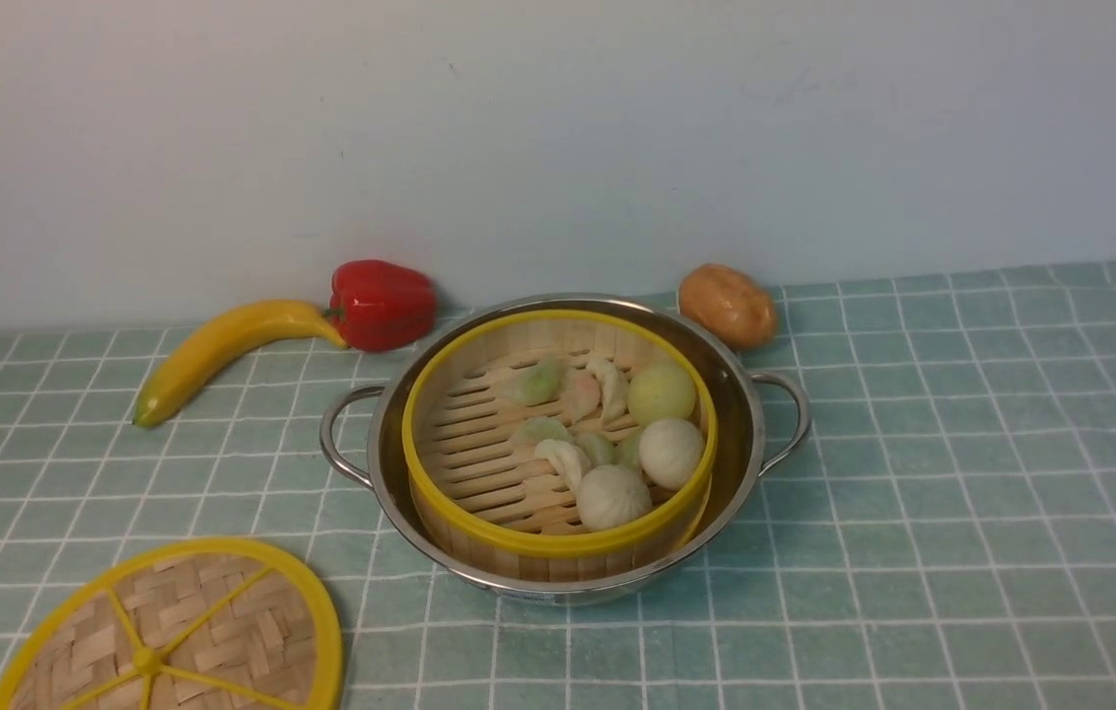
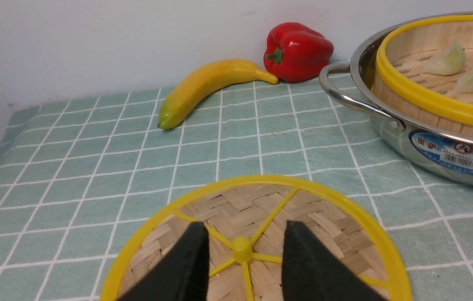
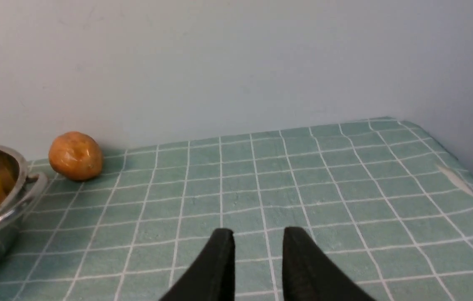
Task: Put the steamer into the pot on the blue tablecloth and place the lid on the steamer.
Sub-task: 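Grasp the bamboo steamer lid lying on the table by its centre knob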
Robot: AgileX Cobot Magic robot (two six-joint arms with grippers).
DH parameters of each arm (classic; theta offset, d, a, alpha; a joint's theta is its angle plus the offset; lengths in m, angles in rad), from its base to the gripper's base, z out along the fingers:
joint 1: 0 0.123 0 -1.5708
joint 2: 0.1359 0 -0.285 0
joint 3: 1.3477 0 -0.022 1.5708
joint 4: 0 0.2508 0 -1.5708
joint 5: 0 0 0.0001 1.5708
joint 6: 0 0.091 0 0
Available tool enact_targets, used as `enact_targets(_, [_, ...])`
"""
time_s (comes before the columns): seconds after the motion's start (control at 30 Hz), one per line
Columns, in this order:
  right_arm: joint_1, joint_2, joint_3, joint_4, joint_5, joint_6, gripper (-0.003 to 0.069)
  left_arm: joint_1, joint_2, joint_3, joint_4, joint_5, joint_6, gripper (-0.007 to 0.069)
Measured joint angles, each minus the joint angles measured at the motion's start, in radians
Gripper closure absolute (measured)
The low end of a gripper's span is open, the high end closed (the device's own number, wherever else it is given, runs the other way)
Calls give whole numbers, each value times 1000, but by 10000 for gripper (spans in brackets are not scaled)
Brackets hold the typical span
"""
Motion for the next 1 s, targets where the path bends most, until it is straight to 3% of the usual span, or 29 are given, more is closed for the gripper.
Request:
enact_targets(0.13, [40,0,0,66,-21,-63,454,0,0,0,0,0,0,381])
enact_targets(0.33, [66,-2,0,395,44,-499,429,0,0,0,0,0,0,381])
enact_targets(0.47, [66,-2,0,496,74,-642,420,0,0,0,0,0,0,381])
enact_targets(0.67, [66,-2,0,519,78,-669,419,0,0,0,0,0,0,381])
enact_targets(1.0, [103,-2,0,584,78,-603,419,0,0,0,0,0,0,381])
